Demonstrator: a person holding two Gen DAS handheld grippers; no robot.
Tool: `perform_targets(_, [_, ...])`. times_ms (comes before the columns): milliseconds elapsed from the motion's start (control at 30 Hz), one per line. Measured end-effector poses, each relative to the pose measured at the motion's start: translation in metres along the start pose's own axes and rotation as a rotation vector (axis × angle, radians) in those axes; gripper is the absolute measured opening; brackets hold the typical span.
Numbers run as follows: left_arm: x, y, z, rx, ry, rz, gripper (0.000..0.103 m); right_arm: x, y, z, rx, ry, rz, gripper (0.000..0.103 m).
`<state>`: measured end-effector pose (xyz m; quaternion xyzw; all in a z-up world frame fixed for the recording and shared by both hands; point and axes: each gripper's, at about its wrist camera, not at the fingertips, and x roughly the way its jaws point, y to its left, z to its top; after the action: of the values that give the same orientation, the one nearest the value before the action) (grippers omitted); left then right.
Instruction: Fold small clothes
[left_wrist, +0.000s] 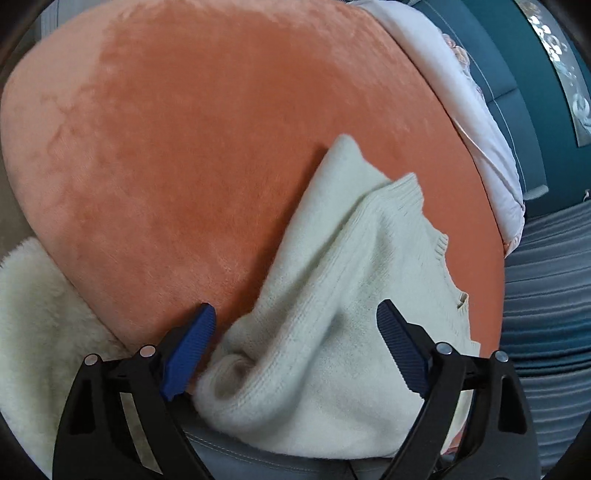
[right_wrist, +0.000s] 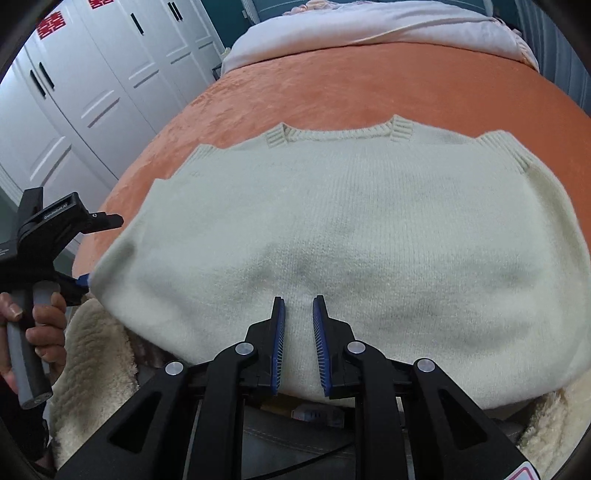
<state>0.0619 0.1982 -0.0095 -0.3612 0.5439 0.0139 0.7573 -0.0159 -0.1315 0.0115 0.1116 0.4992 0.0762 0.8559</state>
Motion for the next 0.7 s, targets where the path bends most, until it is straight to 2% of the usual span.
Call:
perform_targets(33, [0.001, -0.004, -0.002, 0.019, -0.026, 0.012, 0.086, 0.005, 0.0, -0.002, 0.001, 0.016, -0.004, 0.018])
perform_targets(100, [0.003, -0.015, -0.005, 0.09, -0.042, 0.044, 0.075, 0.011, -0.003, -0.003, 0.009, 0.016, 0.004, 0.018])
perform_targets(133, [0.004, -0.022, -0.006, 0.124, -0.045, 0.083, 0.056, 0.012, -0.004, -0.003, 0.016, 0.016, 0.011, 0.018])
perform_targets(167, [0.002, -0.025, -0.006, 0.137, -0.044, 0.081, 0.031, 0.013, -0.006, -0.003, 0.026, 0.016, 0.021, 0.018])
perform_targets(200, [-0.003, -0.029, -0.006, 0.132, -0.033, 0.034, 0.023, 0.013, -0.007, -0.004, 0.032, 0.015, 0.029, 0.018])
perform_targets(233, [-0.012, -0.034, -0.006, 0.133, -0.046, 0.015, 0.021, 0.013, -0.008, -0.004, 0.036, 0.013, 0.035, 0.018])
perform_targets(300, [-0.04, -0.064, -0.013, 0.206, -0.094, -0.042, 0.019, 0.012, -0.009, -0.006, 0.042, 0.008, 0.048, 0.018])
perform_targets(367, [-0.061, -0.107, -0.026, 0.304, -0.123, -0.097, 0.018, 0.006, -0.013, -0.007, 0.071, -0.002, 0.075, 0.019])
perform_targets(433, [-0.079, -0.159, -0.047, 0.428, -0.148, -0.137, 0.018, -0.006, -0.021, -0.01, 0.108, -0.019, 0.096, 0.024])
perform_targets(500, [-0.09, -0.212, -0.075, 0.561, -0.166, -0.184, 0.018, -0.024, -0.032, -0.017, 0.134, -0.054, 0.106, 0.025])
perform_targets(567, [-0.089, -0.252, -0.099, 0.645, -0.143, -0.24, 0.018, -0.046, -0.047, -0.024, 0.16, -0.099, 0.108, 0.025])
perform_targets(633, [-0.072, -0.288, -0.128, 0.72, -0.089, -0.278, 0.018, -0.073, -0.068, -0.032, 0.195, -0.149, 0.088, 0.026])
perform_targets(700, [-0.041, -0.317, -0.16, 0.793, -0.031, -0.266, 0.018, -0.1, -0.093, -0.043, 0.239, -0.205, 0.05, 0.032])
